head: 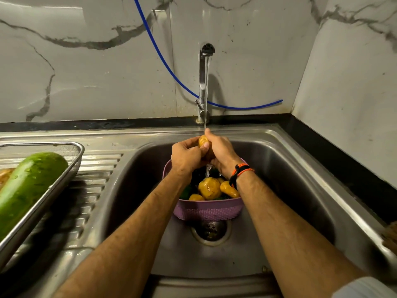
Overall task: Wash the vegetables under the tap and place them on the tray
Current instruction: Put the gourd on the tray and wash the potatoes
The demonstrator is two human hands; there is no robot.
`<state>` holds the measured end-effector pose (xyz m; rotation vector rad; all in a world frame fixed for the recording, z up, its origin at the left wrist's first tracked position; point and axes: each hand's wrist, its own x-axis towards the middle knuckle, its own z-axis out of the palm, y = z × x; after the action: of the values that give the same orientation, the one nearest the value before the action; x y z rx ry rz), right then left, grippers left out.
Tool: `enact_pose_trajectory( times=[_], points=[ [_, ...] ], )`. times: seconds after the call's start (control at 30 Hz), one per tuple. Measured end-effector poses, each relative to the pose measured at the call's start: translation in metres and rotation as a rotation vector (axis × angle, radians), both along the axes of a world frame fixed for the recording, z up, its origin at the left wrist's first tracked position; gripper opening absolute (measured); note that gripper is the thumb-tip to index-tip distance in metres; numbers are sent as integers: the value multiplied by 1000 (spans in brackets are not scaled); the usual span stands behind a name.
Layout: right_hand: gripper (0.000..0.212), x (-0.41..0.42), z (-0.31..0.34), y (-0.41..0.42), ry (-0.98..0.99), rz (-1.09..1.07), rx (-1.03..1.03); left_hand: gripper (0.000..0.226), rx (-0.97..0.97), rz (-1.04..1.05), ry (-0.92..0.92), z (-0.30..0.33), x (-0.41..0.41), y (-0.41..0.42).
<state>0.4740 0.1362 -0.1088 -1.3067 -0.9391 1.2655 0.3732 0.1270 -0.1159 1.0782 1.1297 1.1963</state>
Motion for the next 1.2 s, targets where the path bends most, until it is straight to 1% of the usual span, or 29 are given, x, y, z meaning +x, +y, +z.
enact_pose_trajectory(
  times=[0.07,0.17,0.27,0.33,0.43,0.53,0.67,0.73,0.77,0.87,0.9,0.93,1.0,1.07,1.13,1.17,1.2],
  points=[
    [28,4,-1,-2,47,-3,-5,32,0,-5,5,-1,-1,1],
    [32,8,-2,-4,137,-23,-18,24,-30,-14,-7,0,-3,1],
    [33,11,-5,-3,156,-56,-21,17,-88,-58,-88,5,-3,0],
    [30,12,-6,-3,163,-72,-15,18,-110,-86,-126,7,-4,-1],
    [28,13,-5,-5,168,-91,-7,15,-118,-105,-136,9,-4,-2],
    [26,13,-3,-7,175,-101,-13,15,-127,-114,-124,8,-5,-3],
    [22,8,-2,-11,182,-89,-3,25,-94,-117,-50,7,-10,-5],
    [20,3,-2,-13,159,-81,1,29,-48,-119,33,7,-14,-9],
    [20,1,-2,-14,142,-77,-1,35,-25,-105,97,6,-17,-10],
    [27,-10,2,-23,73,-46,10,68,3,-25,304,10,-28,-17],
    [31,-14,4,-26,47,-29,17,75,8,-6,358,13,-32,-20],
    [33,-17,6,-30,21,-9,23,77,6,23,403,14,-36,-21],
    [33,-23,11,-37,-33,46,27,73,10,92,480,19,-48,-27],
    [39,-30,15,-43,-58,125,21,79,16,139,634,23,-63,-35],
    [41,-36,16,-47,-72,175,12,95,25,177,810,23,-77,-43],
    [38,-40,15,-48,-104,182,1,97,23,190,883,20,-85,-46],
    [34,-45,13,-50,-188,197,-12,91,18,194,948,20,-93,-54]
  ],
)
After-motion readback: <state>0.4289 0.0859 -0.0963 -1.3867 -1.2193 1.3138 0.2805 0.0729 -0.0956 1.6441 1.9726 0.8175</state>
